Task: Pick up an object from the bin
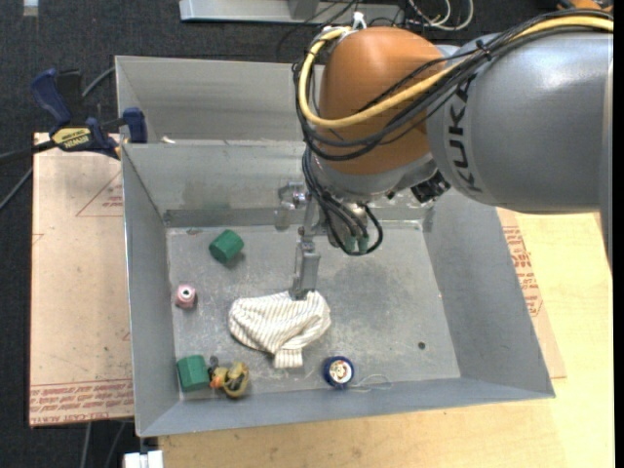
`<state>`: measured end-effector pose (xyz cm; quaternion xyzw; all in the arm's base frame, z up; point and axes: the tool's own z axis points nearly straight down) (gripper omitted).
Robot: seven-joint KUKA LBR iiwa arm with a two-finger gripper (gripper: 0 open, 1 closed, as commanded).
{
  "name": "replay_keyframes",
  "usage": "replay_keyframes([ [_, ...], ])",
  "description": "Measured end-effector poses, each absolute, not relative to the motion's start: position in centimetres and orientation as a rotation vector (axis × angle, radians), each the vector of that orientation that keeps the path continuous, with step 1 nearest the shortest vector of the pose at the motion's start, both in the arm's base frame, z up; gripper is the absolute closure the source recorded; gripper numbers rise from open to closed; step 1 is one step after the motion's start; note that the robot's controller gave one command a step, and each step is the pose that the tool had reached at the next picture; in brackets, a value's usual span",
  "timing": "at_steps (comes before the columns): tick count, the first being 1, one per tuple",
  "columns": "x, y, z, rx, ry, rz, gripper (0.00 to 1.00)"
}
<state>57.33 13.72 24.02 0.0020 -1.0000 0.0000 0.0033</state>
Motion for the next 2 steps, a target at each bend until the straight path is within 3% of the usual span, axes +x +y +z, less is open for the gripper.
replay_keyframes([
  [1, 57.5, 13.6, 24.5, 0.0, -3.143, -0.002, 0.0],
  [2, 55.1, 12.3, 16.9, 0.203, -3.135, -0.003, 0.0],
])
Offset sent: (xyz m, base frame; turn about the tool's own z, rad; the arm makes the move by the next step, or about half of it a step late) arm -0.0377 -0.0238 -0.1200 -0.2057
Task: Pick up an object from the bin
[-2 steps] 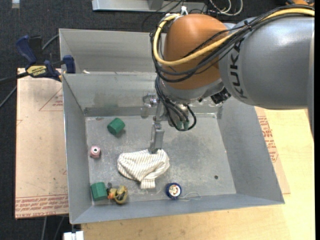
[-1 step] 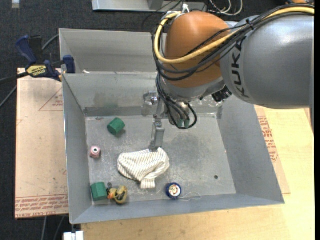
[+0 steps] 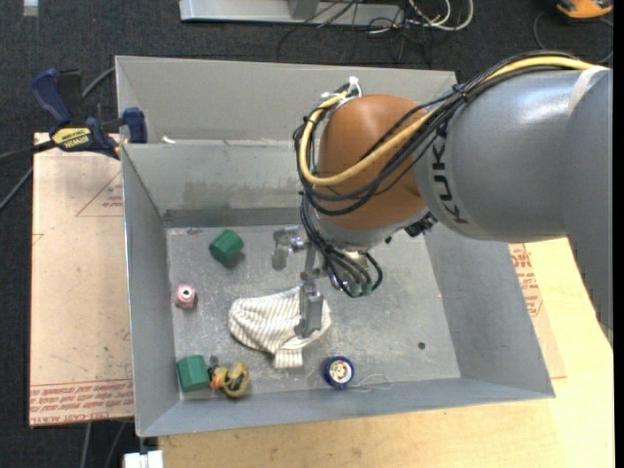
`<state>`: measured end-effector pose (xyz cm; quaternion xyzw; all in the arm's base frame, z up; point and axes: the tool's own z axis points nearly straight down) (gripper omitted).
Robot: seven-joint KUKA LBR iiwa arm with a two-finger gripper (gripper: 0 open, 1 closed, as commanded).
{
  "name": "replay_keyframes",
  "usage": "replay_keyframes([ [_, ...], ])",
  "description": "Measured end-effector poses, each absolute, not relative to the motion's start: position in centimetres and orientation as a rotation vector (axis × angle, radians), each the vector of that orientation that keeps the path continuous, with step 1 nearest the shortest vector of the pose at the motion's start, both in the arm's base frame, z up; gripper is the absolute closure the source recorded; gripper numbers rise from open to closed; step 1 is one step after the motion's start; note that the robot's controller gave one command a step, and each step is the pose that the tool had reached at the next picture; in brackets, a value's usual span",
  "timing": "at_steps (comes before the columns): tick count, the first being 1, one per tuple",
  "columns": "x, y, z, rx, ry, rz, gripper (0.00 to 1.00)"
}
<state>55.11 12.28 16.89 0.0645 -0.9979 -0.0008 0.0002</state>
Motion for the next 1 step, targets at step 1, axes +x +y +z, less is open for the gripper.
replay_keyframes([
  [1, 59.74, 9.73, 12.2, 0.294, -3.135, -0.004, 0.0],
])
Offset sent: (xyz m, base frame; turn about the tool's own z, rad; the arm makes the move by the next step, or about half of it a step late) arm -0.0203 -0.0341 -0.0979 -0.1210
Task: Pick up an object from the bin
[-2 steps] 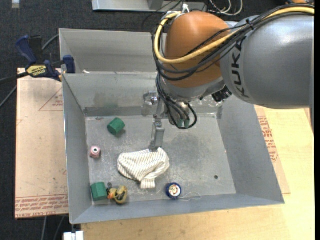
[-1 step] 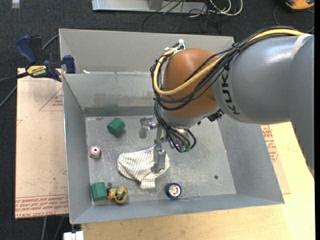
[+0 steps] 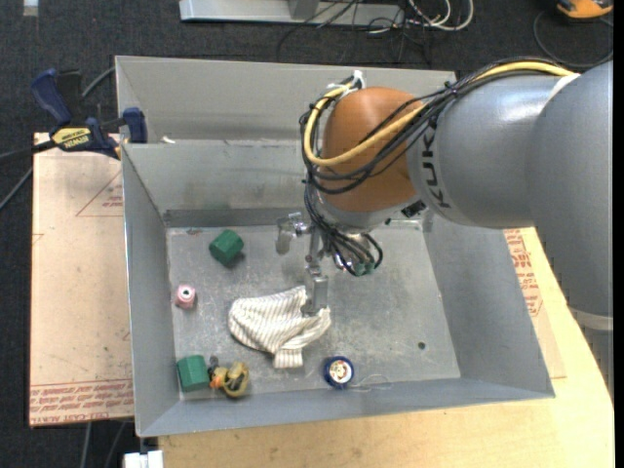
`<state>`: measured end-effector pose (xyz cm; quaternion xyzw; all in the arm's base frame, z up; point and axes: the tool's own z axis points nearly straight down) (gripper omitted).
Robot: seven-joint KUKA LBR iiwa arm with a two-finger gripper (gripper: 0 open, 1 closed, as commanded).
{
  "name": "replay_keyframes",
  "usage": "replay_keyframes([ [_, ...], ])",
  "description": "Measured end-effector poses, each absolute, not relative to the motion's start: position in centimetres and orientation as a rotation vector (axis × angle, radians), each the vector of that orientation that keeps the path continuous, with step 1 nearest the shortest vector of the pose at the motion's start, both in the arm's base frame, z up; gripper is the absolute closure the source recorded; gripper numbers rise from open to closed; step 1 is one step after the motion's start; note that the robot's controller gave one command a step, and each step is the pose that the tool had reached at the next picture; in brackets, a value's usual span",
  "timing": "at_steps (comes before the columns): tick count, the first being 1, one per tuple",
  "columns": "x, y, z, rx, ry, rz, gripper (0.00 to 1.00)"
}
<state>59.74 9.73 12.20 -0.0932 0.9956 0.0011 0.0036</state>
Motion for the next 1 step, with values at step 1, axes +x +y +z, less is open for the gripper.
replay_keyframes([
  [1, 53.13, 8.99, 7.16, -0.387, 3.117, 0.005, 0.0],
])
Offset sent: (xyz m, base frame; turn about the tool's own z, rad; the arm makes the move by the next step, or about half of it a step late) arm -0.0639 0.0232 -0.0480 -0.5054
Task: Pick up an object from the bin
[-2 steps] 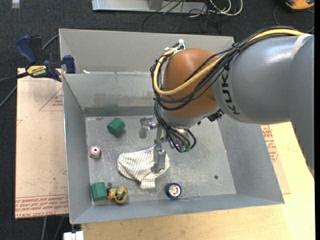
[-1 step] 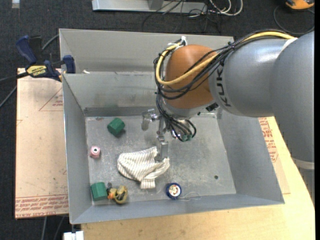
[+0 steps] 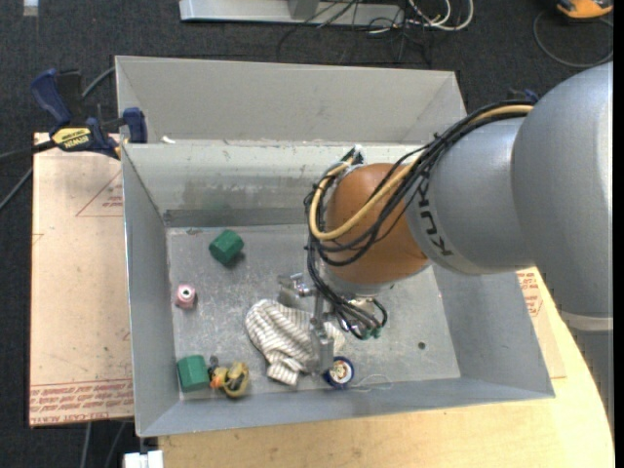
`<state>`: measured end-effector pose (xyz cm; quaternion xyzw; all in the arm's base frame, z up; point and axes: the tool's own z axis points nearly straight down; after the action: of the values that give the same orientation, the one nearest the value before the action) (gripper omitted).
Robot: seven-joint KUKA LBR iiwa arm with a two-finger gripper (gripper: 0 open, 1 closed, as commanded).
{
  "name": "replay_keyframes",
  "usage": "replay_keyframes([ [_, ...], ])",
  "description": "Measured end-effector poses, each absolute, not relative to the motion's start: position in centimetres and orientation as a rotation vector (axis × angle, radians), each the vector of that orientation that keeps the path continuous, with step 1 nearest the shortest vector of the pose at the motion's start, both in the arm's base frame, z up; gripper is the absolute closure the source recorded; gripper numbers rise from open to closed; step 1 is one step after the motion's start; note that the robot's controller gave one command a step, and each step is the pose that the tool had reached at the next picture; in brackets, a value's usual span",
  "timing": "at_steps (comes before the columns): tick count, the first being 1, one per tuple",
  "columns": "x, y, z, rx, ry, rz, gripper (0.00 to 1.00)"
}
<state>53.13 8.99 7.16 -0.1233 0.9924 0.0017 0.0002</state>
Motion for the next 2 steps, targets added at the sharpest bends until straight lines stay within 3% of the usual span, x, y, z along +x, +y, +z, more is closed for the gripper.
replay_keyframes([
  [1, 53.39, 12.19, 7.41, -1.061, 2.946, 0.003, 1.0],
  [2, 53.4, 12.13, 7.4, -1.057, 2.948, 0.004, 1.0],
])
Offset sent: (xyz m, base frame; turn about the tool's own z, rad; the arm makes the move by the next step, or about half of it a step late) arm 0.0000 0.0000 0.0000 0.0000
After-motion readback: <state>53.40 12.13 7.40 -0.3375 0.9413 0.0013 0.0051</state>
